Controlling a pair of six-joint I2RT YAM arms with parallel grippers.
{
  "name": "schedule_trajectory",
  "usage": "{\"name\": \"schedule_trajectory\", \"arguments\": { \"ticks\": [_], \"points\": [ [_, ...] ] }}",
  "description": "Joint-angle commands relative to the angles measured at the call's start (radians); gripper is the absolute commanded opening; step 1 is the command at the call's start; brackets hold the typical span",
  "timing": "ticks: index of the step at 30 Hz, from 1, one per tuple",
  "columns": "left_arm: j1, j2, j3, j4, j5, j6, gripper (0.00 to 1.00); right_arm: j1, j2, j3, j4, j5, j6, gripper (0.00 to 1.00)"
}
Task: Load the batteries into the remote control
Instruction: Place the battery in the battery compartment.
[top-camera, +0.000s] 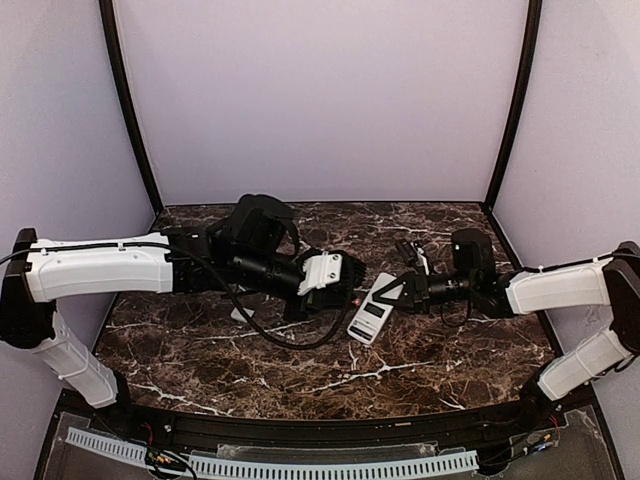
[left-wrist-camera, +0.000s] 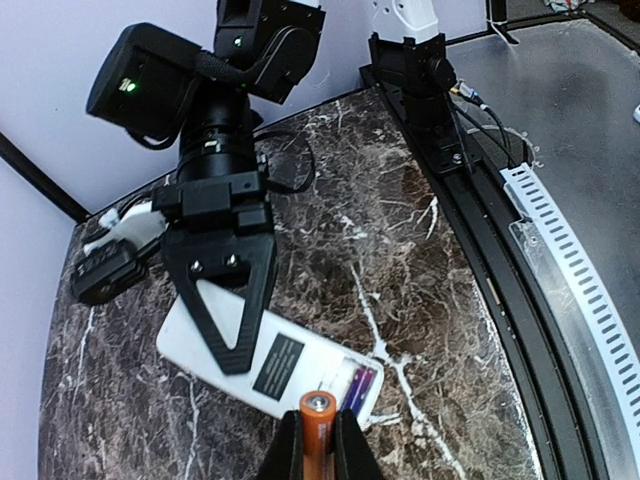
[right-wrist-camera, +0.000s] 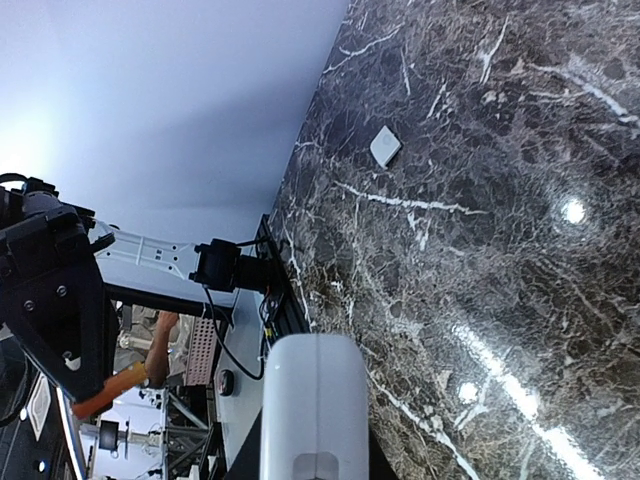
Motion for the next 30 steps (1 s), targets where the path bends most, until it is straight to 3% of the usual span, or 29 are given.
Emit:
{"name": "schedule_trajectory", "arguments": {
  "ticks": [1,17,30],
  "points": [
    [-0.028,0.04,0.037,0.024,0.075,-0.069,0.0,0.043,0.046,0.042,0.056,-0.051,0.058,0.0],
    [-0.063,0.141,0.059,-0.043,0.075,-0.024,0.0,0.103,0.116,0.074,0.12,-0.102,0.132,0.0],
    [-0.067,0.17,0.059,-0.11,-0.019,0.053,0.0,0.104,0.121,0.074,0.14,-0.115,0.153,0.0]
  ]
}}
